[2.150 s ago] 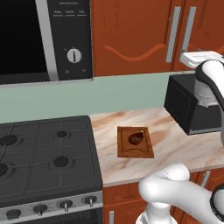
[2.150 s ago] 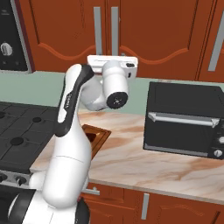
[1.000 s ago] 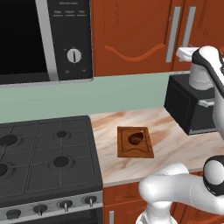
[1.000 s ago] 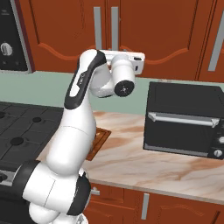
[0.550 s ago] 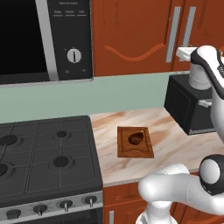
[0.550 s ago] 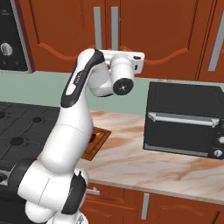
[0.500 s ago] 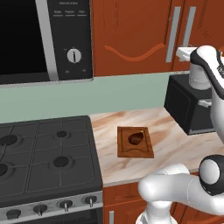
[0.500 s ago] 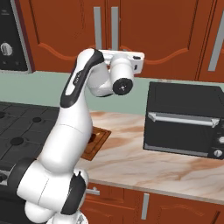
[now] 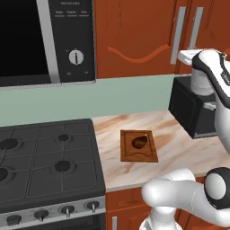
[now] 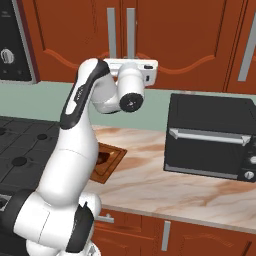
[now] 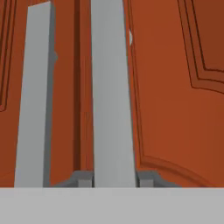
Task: Open the cabinet, retrieve the rolling pin, and place it next to the meat on the cutting board to prepare for tenderizing.
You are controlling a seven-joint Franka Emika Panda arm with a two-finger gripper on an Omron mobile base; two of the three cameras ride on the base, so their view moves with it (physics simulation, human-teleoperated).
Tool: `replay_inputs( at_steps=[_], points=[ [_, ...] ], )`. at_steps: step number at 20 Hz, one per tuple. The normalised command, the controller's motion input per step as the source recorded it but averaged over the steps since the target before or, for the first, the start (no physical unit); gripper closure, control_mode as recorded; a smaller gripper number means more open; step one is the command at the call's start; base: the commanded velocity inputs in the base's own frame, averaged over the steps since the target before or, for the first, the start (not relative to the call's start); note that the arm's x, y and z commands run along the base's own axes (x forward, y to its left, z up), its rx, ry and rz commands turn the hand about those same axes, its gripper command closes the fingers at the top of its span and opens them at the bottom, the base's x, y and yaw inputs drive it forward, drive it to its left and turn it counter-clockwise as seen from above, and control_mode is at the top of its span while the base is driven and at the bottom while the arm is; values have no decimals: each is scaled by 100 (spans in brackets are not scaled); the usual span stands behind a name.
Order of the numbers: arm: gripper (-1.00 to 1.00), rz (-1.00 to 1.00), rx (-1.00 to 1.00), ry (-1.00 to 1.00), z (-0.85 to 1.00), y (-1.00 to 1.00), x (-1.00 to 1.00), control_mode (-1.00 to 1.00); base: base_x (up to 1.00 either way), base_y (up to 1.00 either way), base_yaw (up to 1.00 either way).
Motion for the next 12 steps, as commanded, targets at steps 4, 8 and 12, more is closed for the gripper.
replay_inputs(
  at_steps=[4, 8, 12],
  points=[
    [100, 0, -6, -3, 0, 31, -33, -100, 0, 0, 0],
    [100, 4, -1, -6, 0, 5, -26, -100, 0, 0, 0],
    [100, 8, 0, -4, 0, -9, -17, -100, 0, 0, 0]
  ],
)
